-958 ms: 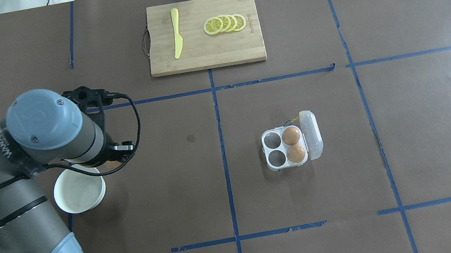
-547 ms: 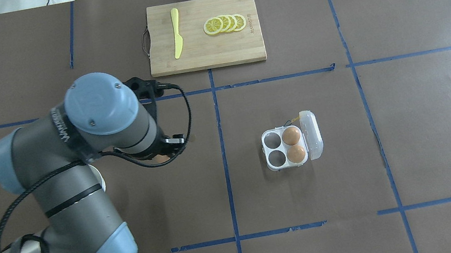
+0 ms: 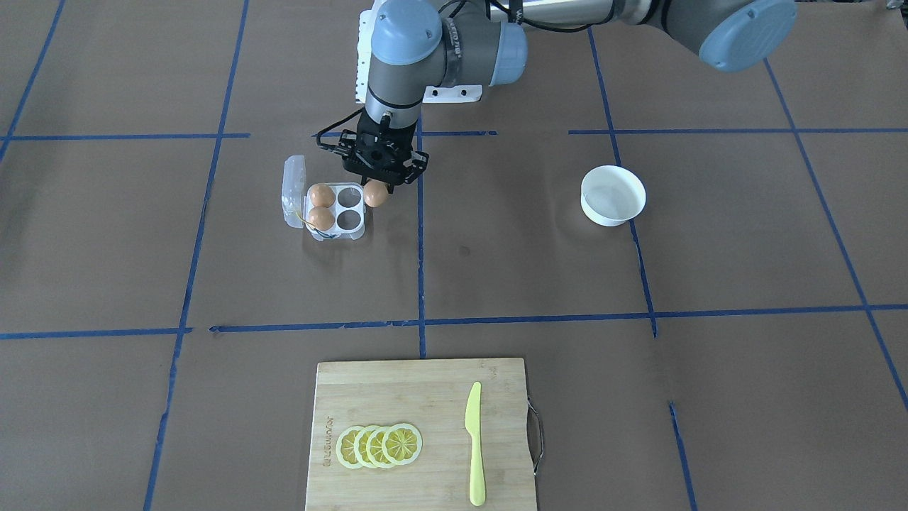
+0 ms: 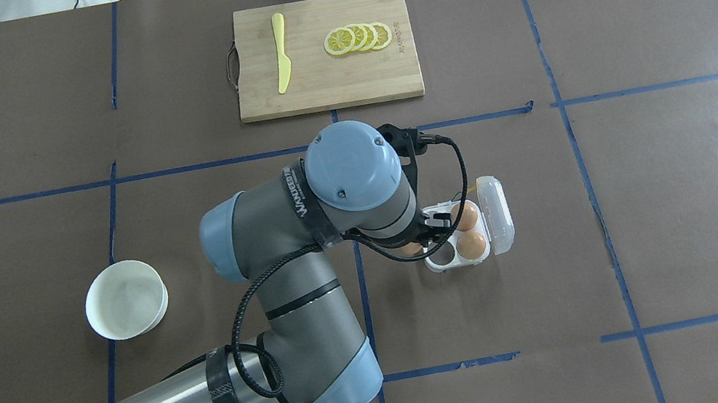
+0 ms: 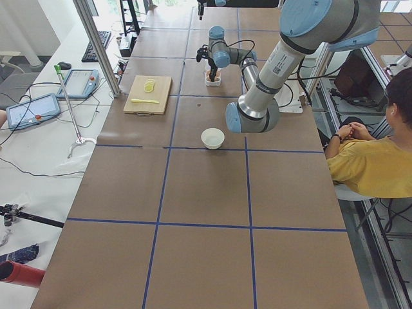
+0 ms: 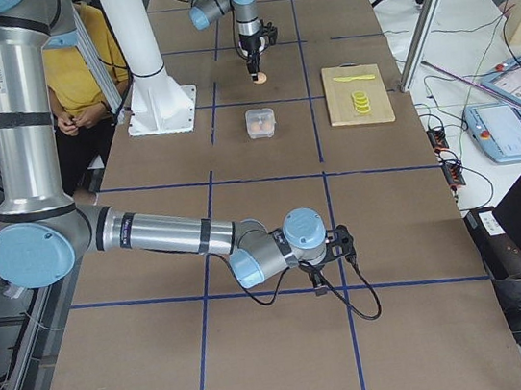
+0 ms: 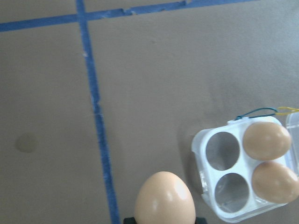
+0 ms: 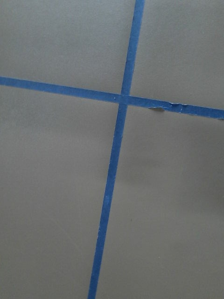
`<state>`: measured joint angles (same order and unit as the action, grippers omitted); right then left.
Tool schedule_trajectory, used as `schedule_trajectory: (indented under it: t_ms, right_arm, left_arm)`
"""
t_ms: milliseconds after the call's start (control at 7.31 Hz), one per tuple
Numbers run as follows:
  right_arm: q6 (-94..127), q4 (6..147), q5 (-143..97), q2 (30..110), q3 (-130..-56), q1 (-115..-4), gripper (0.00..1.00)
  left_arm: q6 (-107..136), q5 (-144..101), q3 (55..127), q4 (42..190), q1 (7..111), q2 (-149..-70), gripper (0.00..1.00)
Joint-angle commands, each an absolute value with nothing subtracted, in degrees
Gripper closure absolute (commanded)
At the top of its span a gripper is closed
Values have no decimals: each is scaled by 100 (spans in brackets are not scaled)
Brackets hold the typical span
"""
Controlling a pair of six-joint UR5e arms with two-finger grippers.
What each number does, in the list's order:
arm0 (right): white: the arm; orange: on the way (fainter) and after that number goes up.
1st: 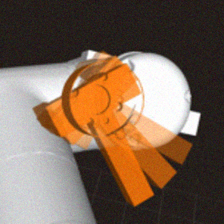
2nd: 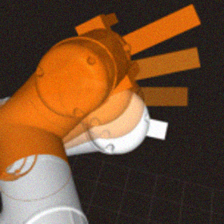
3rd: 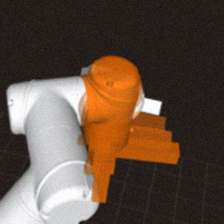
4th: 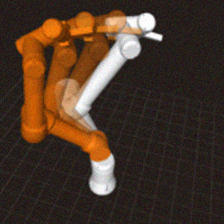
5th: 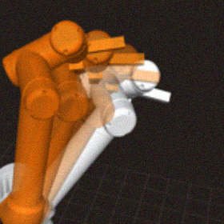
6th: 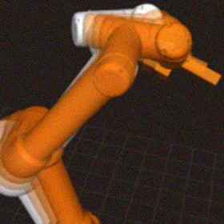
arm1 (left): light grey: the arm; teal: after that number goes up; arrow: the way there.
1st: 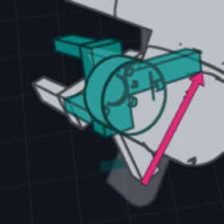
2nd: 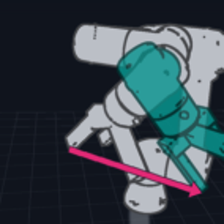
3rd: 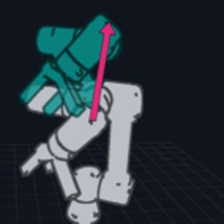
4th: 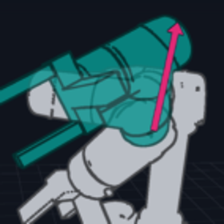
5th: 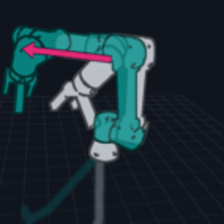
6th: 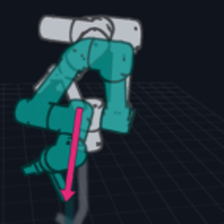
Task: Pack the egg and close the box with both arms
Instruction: 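Lift the egg with the left gripper and carry it to the egg box, then lower the egg into an empty slot and open the left gripper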
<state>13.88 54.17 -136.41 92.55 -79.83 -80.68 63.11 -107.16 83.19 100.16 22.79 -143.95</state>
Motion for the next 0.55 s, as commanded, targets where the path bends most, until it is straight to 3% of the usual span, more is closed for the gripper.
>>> schedule_trajectory:
  t_ms: [0,411]
  right_arm:
    - [1389,5405,-13641,9255,-8015,-8068,0]
    - [1389,5397,-13658,9255,-8024,-8068,0]
  left_arm:
    - [6328,-10705,7946,10485,2066,-14519,100]
    - [6346,-10714,7919,10494,2057,-14660,100]
